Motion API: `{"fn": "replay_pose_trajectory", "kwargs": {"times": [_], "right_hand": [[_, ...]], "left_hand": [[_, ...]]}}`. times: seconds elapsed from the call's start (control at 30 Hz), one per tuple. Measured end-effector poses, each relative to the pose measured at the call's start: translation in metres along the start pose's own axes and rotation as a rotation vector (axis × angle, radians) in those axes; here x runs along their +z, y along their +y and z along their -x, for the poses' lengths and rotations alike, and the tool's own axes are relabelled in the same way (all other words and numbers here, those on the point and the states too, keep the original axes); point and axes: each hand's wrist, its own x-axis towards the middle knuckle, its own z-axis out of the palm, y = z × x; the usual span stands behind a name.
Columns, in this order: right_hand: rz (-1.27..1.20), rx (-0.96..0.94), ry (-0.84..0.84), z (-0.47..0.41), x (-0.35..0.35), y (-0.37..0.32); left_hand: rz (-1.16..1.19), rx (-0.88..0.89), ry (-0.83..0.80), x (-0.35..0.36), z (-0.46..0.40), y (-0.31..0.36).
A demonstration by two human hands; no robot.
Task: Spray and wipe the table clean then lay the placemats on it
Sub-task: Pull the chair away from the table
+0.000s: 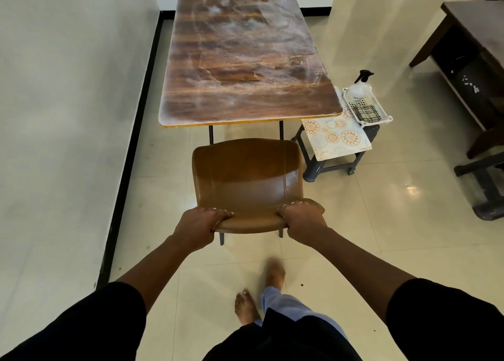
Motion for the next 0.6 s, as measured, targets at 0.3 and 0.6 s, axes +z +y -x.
{"fn": "replay_pose_trajectory", "kwargs": {"times": [0.3, 0.6], "right_hand": [[-0.054, -0.09, -0.034, 0.002, -0.009, 0.006], [-0.594, 0.028, 0.061, 0.024, -0.031, 0.023]], "left_hand": [[0.043, -0.014, -0.174, -0.016, -0.006, 0.006], [0.435, -0.055, -0.093, -0.047, -0.021, 0.042]]}}
